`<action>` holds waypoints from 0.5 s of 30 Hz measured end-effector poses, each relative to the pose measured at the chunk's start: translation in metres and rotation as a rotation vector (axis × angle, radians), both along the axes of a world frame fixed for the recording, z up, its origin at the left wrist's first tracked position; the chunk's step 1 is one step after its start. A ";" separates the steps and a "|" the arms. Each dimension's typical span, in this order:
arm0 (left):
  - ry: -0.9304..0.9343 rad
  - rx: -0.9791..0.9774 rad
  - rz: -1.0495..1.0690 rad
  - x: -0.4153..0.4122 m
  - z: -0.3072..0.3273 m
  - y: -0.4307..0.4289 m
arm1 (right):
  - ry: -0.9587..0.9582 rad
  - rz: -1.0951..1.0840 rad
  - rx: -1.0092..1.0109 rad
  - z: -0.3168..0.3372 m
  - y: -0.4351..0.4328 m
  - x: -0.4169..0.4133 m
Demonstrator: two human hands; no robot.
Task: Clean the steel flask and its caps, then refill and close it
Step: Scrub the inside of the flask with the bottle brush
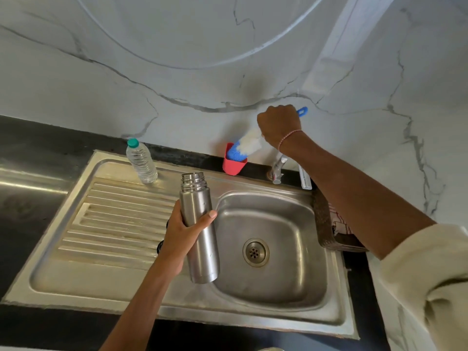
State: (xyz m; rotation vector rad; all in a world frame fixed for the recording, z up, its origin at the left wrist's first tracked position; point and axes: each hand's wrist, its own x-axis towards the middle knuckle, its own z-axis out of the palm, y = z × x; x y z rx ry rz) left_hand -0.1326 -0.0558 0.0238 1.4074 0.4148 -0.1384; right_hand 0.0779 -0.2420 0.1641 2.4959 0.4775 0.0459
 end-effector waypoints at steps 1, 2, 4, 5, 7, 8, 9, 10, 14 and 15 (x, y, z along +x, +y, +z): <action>0.004 -0.001 0.005 0.000 -0.001 0.002 | 0.012 0.003 0.000 -0.004 0.005 0.003; 0.005 -0.002 0.009 0.000 -0.002 0.004 | 0.024 0.004 -0.004 -0.008 0.008 0.005; 0.002 -0.007 0.007 0.000 -0.002 0.007 | 0.052 -0.003 -0.017 -0.015 0.011 0.006; -0.001 -0.008 0.005 0.000 -0.002 0.008 | 0.060 -0.005 -0.020 -0.017 0.012 0.006; -0.008 -0.005 0.004 0.000 -0.002 0.010 | 0.052 -0.010 -0.010 -0.018 0.010 0.008; -0.010 -0.002 0.005 0.000 -0.002 0.011 | 0.040 -0.008 -0.007 -0.017 0.008 0.009; -0.013 0.000 0.005 0.000 -0.001 0.011 | 0.026 -0.005 -0.008 -0.014 0.005 0.009; -0.014 0.001 0.005 0.001 -0.001 0.011 | 0.009 -0.003 -0.012 -0.010 0.003 0.010; -0.019 -0.002 0.009 0.003 -0.001 0.007 | -0.048 -0.004 -0.022 0.012 -0.007 0.006; -0.019 0.000 0.007 0.003 0.000 0.005 | -0.059 -0.005 -0.027 0.016 -0.010 0.005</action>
